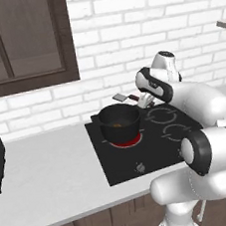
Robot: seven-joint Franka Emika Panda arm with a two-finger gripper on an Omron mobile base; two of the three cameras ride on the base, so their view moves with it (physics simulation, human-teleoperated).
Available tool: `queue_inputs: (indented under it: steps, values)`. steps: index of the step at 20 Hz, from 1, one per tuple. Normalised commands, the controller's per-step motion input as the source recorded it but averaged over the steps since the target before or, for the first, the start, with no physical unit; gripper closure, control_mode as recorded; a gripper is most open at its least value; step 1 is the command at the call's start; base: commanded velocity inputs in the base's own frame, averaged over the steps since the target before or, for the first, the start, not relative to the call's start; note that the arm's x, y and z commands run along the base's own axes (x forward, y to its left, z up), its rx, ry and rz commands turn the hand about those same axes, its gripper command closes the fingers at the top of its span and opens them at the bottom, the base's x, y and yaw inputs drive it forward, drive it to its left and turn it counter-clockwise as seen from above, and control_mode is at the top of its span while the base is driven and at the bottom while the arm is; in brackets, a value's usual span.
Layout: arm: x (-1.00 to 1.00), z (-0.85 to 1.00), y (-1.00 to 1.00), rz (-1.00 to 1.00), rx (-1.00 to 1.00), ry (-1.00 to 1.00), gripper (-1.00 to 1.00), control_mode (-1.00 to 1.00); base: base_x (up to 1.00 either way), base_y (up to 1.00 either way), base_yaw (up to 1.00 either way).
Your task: Put the mushroom and tomato in the pot. Retrieve the spatula and lightly stir the vegetables in the pot.
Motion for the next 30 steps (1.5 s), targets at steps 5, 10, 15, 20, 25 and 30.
queue_inputs:
  steps: [5, 10, 15, 20, 25, 30]
  values:
    - [0.00, 0.00, 0.00, 0.00, 0.00, 0.00, 1.00, -1.00, 0.00, 0.00, 0.00]
    - [0.00, 0.00, 0.00, 0.00, 0.00, 0.00, 1.00, -1.00, 0.00, 0.00, 0.00]
    - [0.26, 0.00, 0.00, 0.02, -0.04, 0.00, 1.00, -1.00, 0.00, 0.00, 0.00]
    - [0.20, 0.00, 0.01, 0.06, -0.15, 0.00, 1.00, -1.00, 0.00, 0.00, 0.00]
    - [0.06, 0.12, 0.09, 0.07, -0.15, -0.04, 1.00, -1.00, 0.00, 0.00, 0.00]
    - [0.07, 0.04, 0.11, 0.27, -0.11, -0.02, 1.00, -1.00, 0.00, 0.00, 0.00]
